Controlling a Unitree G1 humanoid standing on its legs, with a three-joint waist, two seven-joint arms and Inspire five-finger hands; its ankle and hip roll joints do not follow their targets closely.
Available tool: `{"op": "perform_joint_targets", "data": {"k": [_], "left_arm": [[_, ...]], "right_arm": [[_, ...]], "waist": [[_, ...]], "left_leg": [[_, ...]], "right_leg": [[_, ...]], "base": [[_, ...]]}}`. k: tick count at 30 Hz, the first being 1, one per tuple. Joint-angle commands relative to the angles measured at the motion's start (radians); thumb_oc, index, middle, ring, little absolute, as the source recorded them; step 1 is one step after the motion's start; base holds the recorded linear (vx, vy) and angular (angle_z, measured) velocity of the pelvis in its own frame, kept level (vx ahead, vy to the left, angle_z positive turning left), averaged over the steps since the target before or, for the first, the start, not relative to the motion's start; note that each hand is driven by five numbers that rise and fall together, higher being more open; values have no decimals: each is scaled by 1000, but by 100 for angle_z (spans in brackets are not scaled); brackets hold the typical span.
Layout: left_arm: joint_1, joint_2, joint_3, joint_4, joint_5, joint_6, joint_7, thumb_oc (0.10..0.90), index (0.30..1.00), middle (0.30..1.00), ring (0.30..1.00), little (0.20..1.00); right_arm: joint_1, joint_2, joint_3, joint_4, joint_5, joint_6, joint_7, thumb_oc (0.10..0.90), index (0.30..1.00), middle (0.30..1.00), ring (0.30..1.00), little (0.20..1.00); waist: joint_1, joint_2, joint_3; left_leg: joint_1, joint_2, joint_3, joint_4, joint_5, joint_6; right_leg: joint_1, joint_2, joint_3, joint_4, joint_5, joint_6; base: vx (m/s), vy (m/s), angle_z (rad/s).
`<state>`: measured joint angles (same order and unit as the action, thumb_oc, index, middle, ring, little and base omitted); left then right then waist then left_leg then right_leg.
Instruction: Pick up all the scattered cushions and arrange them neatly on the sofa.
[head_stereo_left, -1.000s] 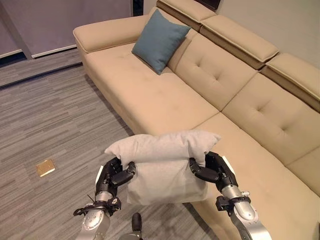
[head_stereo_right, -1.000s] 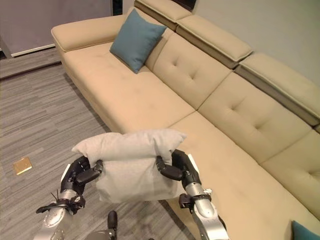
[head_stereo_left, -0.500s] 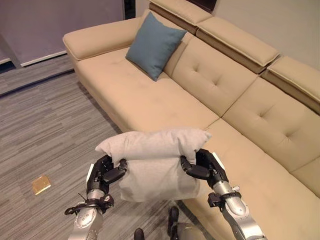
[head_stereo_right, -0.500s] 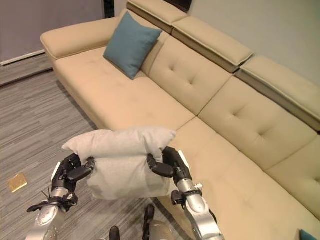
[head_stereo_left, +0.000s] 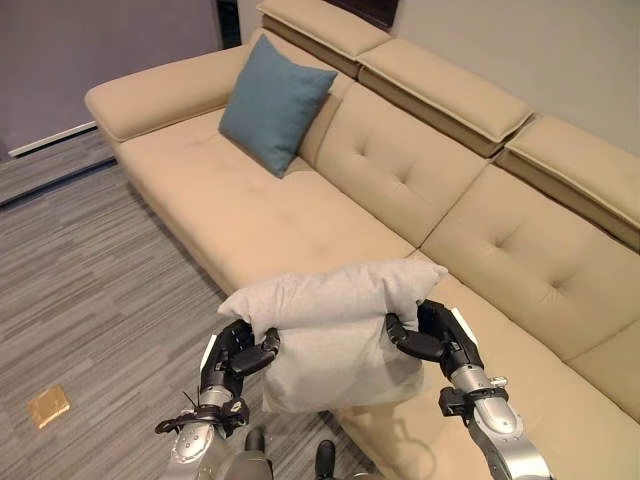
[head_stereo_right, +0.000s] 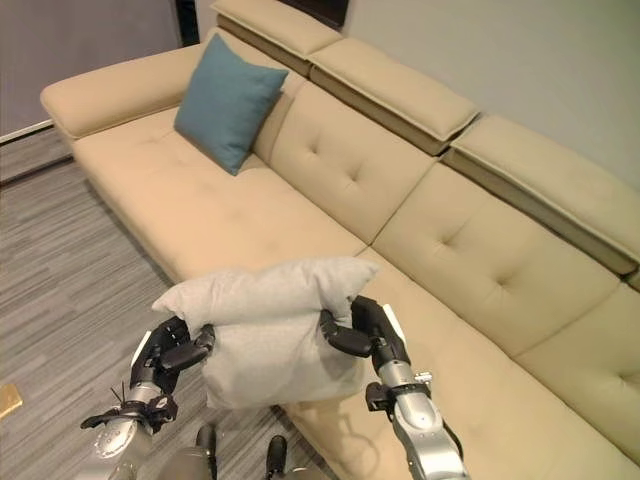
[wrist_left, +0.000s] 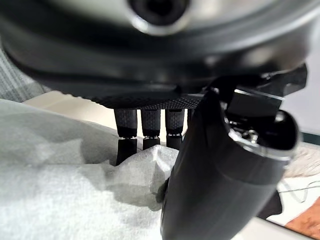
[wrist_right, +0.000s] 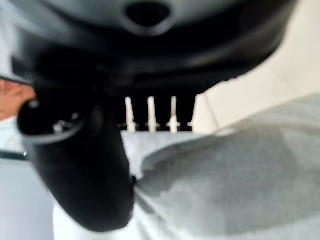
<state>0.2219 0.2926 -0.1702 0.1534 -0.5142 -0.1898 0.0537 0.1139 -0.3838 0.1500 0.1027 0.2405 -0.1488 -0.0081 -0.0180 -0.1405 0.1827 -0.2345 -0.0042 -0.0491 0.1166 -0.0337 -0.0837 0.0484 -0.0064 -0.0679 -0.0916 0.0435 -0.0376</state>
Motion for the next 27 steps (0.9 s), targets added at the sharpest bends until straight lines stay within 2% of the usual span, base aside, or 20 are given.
{"op": "perform_joint_targets", "data": {"k": [1,4,7,10,11,12,14,15,16,17,19,20,21,22,23,24,26,27], "left_arm": [[-70,23,-12,-177,25,-115,-50,400,300,300,300,300],[-60,38,-14,-180,26,-108,-53,400,300,300,300,300],[-56,52,-9,-175,19,-104,-49,400,300,300,300,300],[-54,61,0,-184,12,-105,-39,400,300,300,300,300],[-54,63,4,-187,10,-108,-34,400,300,300,300,300],[-56,65,7,-188,9,-113,-26,400,300,300,300,300],[-67,64,9,-182,6,-121,-16,400,300,300,300,300],[-67,64,9,-182,6,-121,-16,400,300,300,300,300],[-71,51,24,-183,-11,-129,-7,400,300,300,300,300],[-69,47,28,-183,-15,-132,-7,400,300,300,300,300],[-71,43,33,-179,-13,-134,-8,400,300,300,300,300],[-82,33,19,-166,-1,-132,-15,400,300,300,300,300],[-89,28,18,-160,-1,-131,-17,400,300,300,300,300],[-94,25,5,-159,-1,-123,-35,400,300,300,300,300],[-94,25,5,-159,-1,-123,-35,400,300,300,300,300],[-94,26,3,-159,5,-117,-43,400,300,300,300,300],[-99,23,0,-160,3,-117,-32,400,300,300,300,300],[-100,24,-1,-160,3,-117,-32,400,300,300,300,300]], "right_arm": [[-97,31,-23,-143,24,-143,-7,400,300,300,300,300],[-88,38,-17,-144,22,-136,1,400,300,300,300,300],[-93,58,-4,-151,22,-131,10,400,300,300,300,300],[-114,72,11,-152,21,-130,13,400,300,300,300,300],[-128,78,19,-152,19,-128,13,400,300,300,300,300],[-143,86,30,-149,18,-131,11,400,300,300,300,300],[-161,102,43,-143,19,-133,8,400,300,300,300,300],[-161,102,43,-143,19,-132,8,400,300,300,300,300],[-186,109,60,-136,13,-133,11,400,300,300,300,300],[-188,111,63,-132,10,-134,12,400,300,300,300,300],[-188,108,58,-132,3,-136,10,400,300,300,300,300],[-175,97,46,-130,-10,-134,12,400,300,300,300,300],[-178,87,40,-125,-12,-137,6,400,300,300,300,300],[-160,72,23,-132,-10,-135,1,400,300,300,300,300],[-160,72,23,-132,-10,-135,1,400,300,300,300,300],[-145,59,12,-135,6,-133,3,400,300,300,300,300],[-141,51,12,-125,20,-126,-5,400,300,300,300,300],[-142,51,12,-125,20,-126,-5,400,300,300,300,300]], "waist": [[30,-2,-79],[24,-2,-102],[25,3,-112],[27,15,-108],[30,23,-101],[37,29,-88],[44,44,-86],[43,44,-85],[54,63,-89],[59,66,-89],[52,70,-81],[32,55,-89],[30,47,-97],[22,37,-105],[21,37,-105],[14,27,-113],[23,29,-99],[22,27,-101]], "left_leg": [[43,-22,-19,19,15,17],[88,-22,-16,13,1,32],[136,-19,31,9,-33,64],[173,-16,68,-8,-46,90],[184,-10,82,-12,-47,97],[204,-3,105,-20,-53,103],[226,6,145,-44,-57,103],[228,5,143,-46,-56,103],[266,22,199,-85,-62,95],[270,23,212,-87,-63,94],[282,28,213,-82,-68,92],[288,19,205,-73,-78,89],[284,12,205,-66,-79,86],[286,17,215,-31,-100,73],[285,16,214,-31,-99,73],[280,32,218,23,-115,62],[249,56,183,101,-97,44],[245,54,183,99,-93,45]], "right_leg": [[37,0,4,89,-108,114],[43,-8,34,115,-120,118],[31,-20,79,185,-129,138],[-12,-28,97,283,-89,172],[-43,-31,85,337,-70,187],[-74,-47,46,385,-61,199],[-112,-97,-74,395,-53,206],[-110,-98,-75,396,-55,206],[-137,-155,-258,315,-60,187],[-140,-160,-299,292,-62,179],[-157,-163,-300,310,-48,187],[-135,-118,-222,249,-54,182],[-128,-112,-210,211,-44,181],[-75,-93,-207,147,-45,168],[-76,-94,-207,147,-45,168],[-45,-82,-202,111,-47,158],[-18,-63,-178,89,-53,144],[-22,-65,-179,89,-51,144]], "base": [[162,96,-77],[209,138,-62],[160,209,-55],[57,128,-60],[14,128,-59],[-11,119,-78],[-3,82,-119],[42,29,-122],[56,6,-87],[68,-15,-73],[67,-50,-92],[119,-102,-35],[193,-184,49],[117,-122,57],[163,-157,34],[104,-104,-7],[63,-73,-19],[-1,-30,-34]]}}
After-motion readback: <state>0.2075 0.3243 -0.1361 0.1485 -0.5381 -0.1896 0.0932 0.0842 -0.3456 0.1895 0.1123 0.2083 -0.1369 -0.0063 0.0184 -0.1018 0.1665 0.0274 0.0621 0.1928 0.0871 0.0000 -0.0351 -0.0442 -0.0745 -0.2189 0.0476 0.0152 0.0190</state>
